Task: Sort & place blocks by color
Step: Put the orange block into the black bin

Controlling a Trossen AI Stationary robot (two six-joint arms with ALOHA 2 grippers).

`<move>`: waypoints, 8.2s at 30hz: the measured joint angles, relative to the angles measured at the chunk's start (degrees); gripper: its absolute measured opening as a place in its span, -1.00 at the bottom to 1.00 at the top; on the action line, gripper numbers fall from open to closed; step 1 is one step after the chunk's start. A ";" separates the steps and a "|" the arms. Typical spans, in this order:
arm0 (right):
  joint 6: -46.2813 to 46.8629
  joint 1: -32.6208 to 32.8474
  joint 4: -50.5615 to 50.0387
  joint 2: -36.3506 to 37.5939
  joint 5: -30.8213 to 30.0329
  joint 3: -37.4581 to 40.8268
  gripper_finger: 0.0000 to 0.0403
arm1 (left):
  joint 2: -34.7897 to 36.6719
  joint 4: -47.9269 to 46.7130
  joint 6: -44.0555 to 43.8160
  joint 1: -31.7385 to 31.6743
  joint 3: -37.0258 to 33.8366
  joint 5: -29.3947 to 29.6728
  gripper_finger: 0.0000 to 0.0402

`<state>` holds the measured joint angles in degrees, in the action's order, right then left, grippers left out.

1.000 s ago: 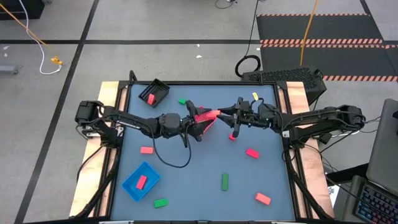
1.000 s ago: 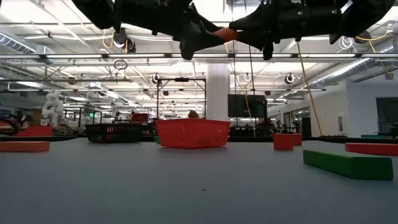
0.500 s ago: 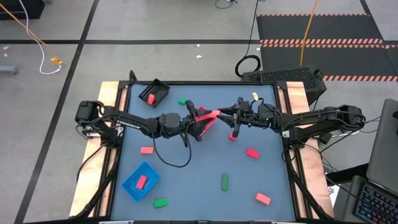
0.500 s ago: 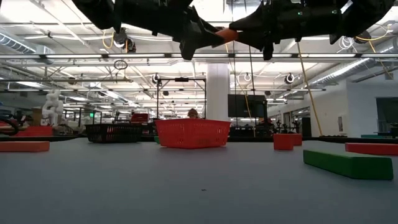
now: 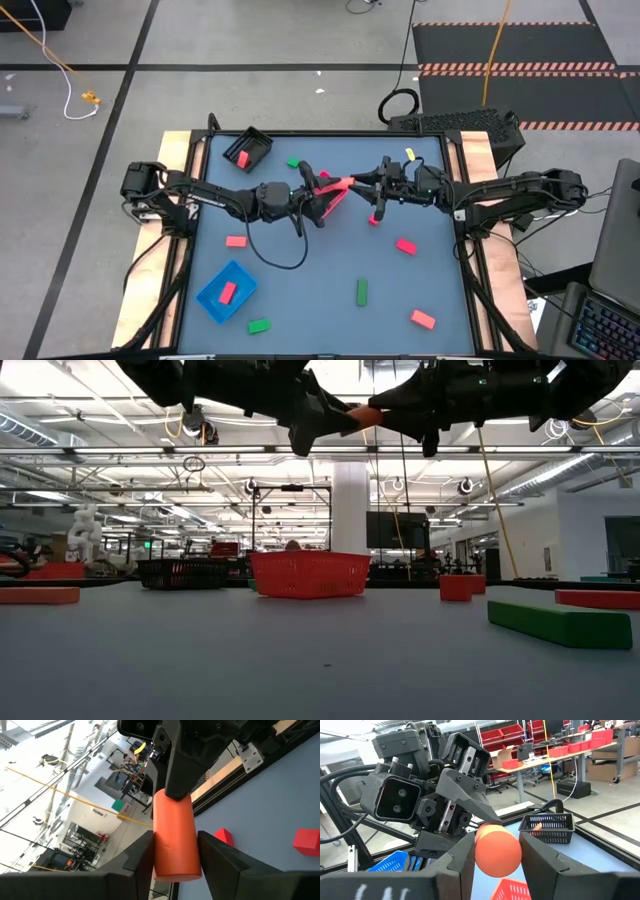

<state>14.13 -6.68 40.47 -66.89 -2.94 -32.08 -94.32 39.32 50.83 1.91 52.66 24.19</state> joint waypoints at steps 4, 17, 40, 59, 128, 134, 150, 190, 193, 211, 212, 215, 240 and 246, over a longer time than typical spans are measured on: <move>-0.02 0.00 0.00 0.00 0.02 0.00 -0.40 | 0.00 -0.06 -0.02 0.00 0.00 0.00 -0.27; -0.23 0.00 0.22 -0.04 0.18 0.00 -0.40 | 0.02 -0.34 -0.15 0.20 0.07 2.00 -0.28; -1.81 0.04 0.68 0.09 0.24 -0.02 -0.31 | 0.02 0.66 2.92 1.27 0.00 8.63 -0.63; -4.44 0.04 -3.95 0.61 0.07 -0.02 -0.31 | 0.39 -0.58 2.96 1.54 0.00 17.72 -0.80; 23.10 16.76 -46.64 -19.69 -13.62 -5.81 0.04 | 0.92 -52.58 -43.78 -3.02 19.08 -14.93 0.32; 22.21 16.76 -51.66 -20.04 -13.81 -5.83 -0.28 | 0.92 -52.52 -43.48 -3.13 19.08 -14.91 0.32; 0.25 16.90 -36.79 -13.19 -20.25 -5.78 -0.40 | 1.42 -52.99 -38.26 -2.71 19.02 -13.87 0.32; -14.80 12.96 -14.67 -6.25 -5.92 -5.79 -0.39 | 1.58 -48.56 -29.14 2.93 19.04 -12.57 0.32; -14.77 12.96 -14.71 -6.25 -5.97 -5.79 -0.39 | 1.60 -48.11 -29.33 2.97 19.06 -12.59 0.32; -14.64 12.90 -14.99 -6.25 -6.22 -5.79 -0.39 | 1.60 -47.12 -31.89 2.75 19.06 -16.28 -0.19; -14.86 12.90 -15.05 -6.25 -6.20 -5.79 -0.39 | 1.60 -47.17 -31.89 2.71 19.06 -17.06 -0.25; -15.04 12.92 -15.19 -6.25 -6.08 -5.79 -0.39 | 1.60 -47.31 -31.87 2.75 19.06 -17.56 -0.34; -16.30 11.70 -27.42 -6.25 -15.53 -5.79 -0.08 | 1.64 -54.09 -35.10 1.37 19.06 5.49 -0.34; -14.94 11.63 -29.64 -6.27 -16.72 -5.79 -0.08 | 1.66 -64.21 -40.27 -2.15 19.08 21.43 -0.32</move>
<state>-0.81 4.95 10.83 -73.17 -19.66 -37.87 -92.66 -24.89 10.55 -0.23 71.75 45.62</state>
